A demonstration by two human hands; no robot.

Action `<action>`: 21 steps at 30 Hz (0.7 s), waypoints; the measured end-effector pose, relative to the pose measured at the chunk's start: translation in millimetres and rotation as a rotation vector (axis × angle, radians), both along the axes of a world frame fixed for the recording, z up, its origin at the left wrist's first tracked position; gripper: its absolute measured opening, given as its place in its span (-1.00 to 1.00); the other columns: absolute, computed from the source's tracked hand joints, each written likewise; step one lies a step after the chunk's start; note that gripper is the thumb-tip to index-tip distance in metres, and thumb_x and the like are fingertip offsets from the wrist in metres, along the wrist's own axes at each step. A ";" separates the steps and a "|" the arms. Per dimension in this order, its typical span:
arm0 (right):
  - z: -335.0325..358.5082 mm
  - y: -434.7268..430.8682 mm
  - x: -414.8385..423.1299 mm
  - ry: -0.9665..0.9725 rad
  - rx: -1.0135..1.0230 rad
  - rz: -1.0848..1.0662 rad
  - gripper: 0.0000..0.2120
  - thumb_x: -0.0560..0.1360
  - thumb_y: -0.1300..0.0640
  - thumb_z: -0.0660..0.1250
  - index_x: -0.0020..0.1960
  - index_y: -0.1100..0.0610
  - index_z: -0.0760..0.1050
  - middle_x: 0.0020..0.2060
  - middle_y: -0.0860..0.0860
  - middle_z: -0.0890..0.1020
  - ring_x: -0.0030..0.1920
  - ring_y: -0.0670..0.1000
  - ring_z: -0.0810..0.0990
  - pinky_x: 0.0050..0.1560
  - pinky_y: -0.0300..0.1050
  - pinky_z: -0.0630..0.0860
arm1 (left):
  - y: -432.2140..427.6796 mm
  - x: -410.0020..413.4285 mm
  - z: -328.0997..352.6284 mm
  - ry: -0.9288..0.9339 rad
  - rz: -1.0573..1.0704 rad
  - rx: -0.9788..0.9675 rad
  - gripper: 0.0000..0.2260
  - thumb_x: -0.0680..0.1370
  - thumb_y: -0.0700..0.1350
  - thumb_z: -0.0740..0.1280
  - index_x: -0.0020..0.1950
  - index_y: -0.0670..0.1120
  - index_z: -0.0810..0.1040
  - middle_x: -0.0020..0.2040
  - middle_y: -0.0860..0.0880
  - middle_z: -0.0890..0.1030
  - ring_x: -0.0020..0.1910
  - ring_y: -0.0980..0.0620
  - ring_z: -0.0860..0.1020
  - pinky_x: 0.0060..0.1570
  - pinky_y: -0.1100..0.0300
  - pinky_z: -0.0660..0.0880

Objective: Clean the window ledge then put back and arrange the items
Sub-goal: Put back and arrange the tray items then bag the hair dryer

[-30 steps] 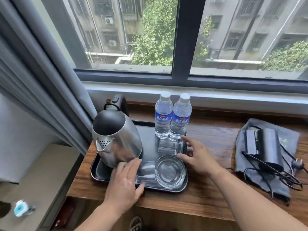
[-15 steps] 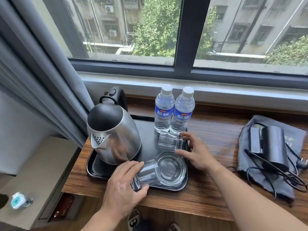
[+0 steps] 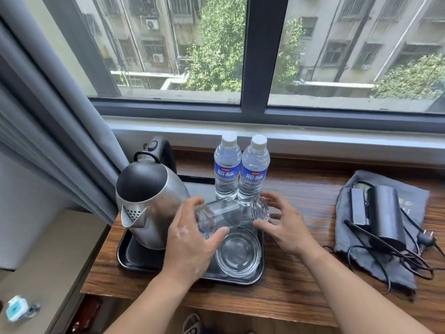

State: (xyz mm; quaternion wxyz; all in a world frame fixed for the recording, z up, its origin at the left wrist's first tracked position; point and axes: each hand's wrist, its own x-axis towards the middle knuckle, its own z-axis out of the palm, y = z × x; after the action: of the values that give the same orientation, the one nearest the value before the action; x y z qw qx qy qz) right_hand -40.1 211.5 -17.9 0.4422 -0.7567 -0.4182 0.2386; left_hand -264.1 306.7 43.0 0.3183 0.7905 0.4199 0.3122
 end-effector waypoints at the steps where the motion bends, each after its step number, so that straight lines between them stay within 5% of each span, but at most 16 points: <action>1: 1.6 -0.3 -0.4 -0.001 0.006 -0.004 -0.24 0.24 -0.18 0.56 0.39 -0.08 0.43 0.21 -0.15 0.60 0.23 -0.24 0.53 0.19 -0.16 0.56 | 0.9 7.7 -1.6 0.014 -0.008 0.017 -0.40 0.29 -0.07 0.67 0.24 -0.05 0.49 0.05 0.08 0.55 0.02 0.16 0.49 0.14 0.59 0.25; 5: 5.5 -1.3 -0.3 -0.045 0.017 -0.023 -0.32 0.33 0.07 0.62 0.38 -0.08 0.43 0.23 -0.14 0.58 0.24 -0.20 0.53 0.16 -0.30 0.54 | 5.7 26.3 -7.8 0.059 -0.017 0.088 -0.40 0.31 -0.12 0.65 0.27 -0.10 0.49 0.09 0.05 0.53 0.09 -0.05 0.55 0.23 0.21 0.42; 8: 8.2 -0.2 -1.7 -0.088 0.026 -0.032 -0.29 0.32 0.07 0.61 0.41 -0.07 0.41 0.24 -0.15 0.57 0.22 -0.17 0.54 0.15 -0.29 0.54 | 15.2 32.3 -12.3 0.131 -0.053 0.150 -0.39 0.29 -0.12 0.65 0.30 -0.08 0.54 0.15 -0.04 0.59 0.12 -0.10 0.57 0.26 0.03 0.51; 14: 8.3 6.6 -7.4 -0.165 0.047 -0.022 -0.28 0.30 0.03 0.57 0.41 -0.02 0.41 0.23 -0.14 0.58 0.20 -0.12 0.56 0.19 -0.04 0.56 | 25.7 47.6 -17.4 0.233 -0.086 0.092 -0.37 0.39 -0.10 0.59 0.44 -0.04 0.51 0.30 -0.08 0.51 0.28 -0.09 0.51 0.36 0.08 0.42; 21: 4.7 15.7 -20.3 -0.238 0.062 -0.044 -0.25 0.28 0.03 0.58 0.42 0.06 0.42 0.21 -0.08 0.58 0.16 -0.11 0.56 0.22 -0.11 0.53 | 35.8 58.5 -24.9 0.262 -0.125 0.061 -0.30 0.38 -0.16 0.60 0.47 -0.13 0.42 0.31 -0.09 0.54 0.32 -0.10 0.47 0.38 0.14 0.34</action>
State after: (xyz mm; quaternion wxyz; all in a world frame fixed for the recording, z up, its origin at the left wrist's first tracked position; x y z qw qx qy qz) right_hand -60.4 227.2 -13.2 0.4175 -0.7748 -0.4582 0.1242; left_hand -205.7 342.4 18.1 0.2551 0.8584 0.3982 0.1985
